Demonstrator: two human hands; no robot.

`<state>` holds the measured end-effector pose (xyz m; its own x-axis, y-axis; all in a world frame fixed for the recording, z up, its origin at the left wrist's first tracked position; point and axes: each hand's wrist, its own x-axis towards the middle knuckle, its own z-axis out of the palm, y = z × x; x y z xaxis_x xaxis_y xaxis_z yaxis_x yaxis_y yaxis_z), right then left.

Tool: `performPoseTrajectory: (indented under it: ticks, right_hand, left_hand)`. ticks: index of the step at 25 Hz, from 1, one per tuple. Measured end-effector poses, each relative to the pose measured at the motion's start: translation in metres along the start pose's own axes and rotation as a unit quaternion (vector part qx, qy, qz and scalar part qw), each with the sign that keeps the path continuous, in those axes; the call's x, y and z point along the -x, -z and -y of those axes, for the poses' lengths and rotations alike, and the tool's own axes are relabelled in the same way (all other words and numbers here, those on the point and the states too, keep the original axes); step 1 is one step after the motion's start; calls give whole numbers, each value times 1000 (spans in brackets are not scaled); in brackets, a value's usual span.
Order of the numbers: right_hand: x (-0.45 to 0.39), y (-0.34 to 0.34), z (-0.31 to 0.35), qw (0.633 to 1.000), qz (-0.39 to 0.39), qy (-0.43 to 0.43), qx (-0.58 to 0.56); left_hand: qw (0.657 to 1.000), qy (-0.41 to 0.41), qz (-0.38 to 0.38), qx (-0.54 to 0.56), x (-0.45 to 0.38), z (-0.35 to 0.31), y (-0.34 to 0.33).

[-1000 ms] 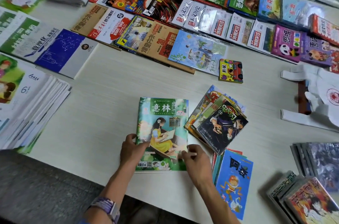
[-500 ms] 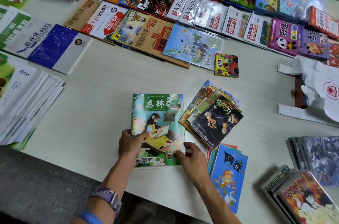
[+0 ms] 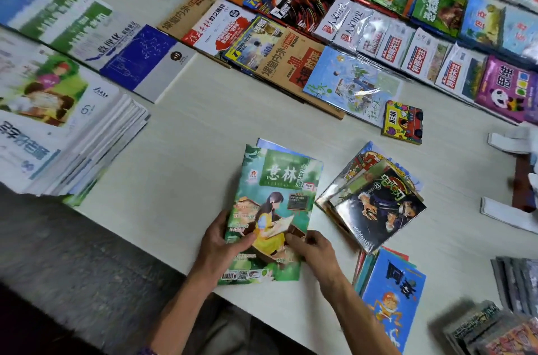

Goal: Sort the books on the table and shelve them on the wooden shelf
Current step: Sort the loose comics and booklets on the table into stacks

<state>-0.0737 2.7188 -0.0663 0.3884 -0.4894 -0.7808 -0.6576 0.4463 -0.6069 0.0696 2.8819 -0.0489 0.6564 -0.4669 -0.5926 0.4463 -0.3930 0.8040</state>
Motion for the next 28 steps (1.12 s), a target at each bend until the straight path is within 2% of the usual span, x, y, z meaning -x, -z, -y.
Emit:
performPoseTrajectory:
  ticks: [3,5,8,11,14,18,22,24,25,26,28]
  right_hand:
    - [-12,-20,26,973,137,29,-184]
    - [-18,-30,54,962,166,89,-197]
    - [-14,-40,87,975,80,178,-104]
    - [-3,-47,96,972,6,235,-8]
    - [4,-52,100,964,-8,265,34]
    - [14,-55,105,964,-16,262,43]
    - [25,-65,114,975,-41,216,38]
    - [38,-74,121,975,-111,189,36]
    - [50,-80,123,977,-135,160,31]
    - [64,-87,125,982,-116,147,11]
    - [99,-107,127,985,22,165,-42]
  left_hand:
    - [998,-51,24,13,21,-18,35]
    - [997,-82,14,-2,19,-26,53]
    - [993,-111,-27,-19,3,-33,65]
    - [989,-138,-47,-32,-9,-44,62]
    - [979,-199,-25,-20,-7,-55,61]
    - [973,-231,-16,-9,-15,-54,65]
    - [983,-179,0,-30,-19,-52,70]
    - [980,-187,-46,-49,-10,-55,65]
    - [972,-201,-95,-74,-4,-59,58]
    - [958,-217,-157,-104,3,-66,50]
    - [910,-247,-276,-188,24,-77,38]
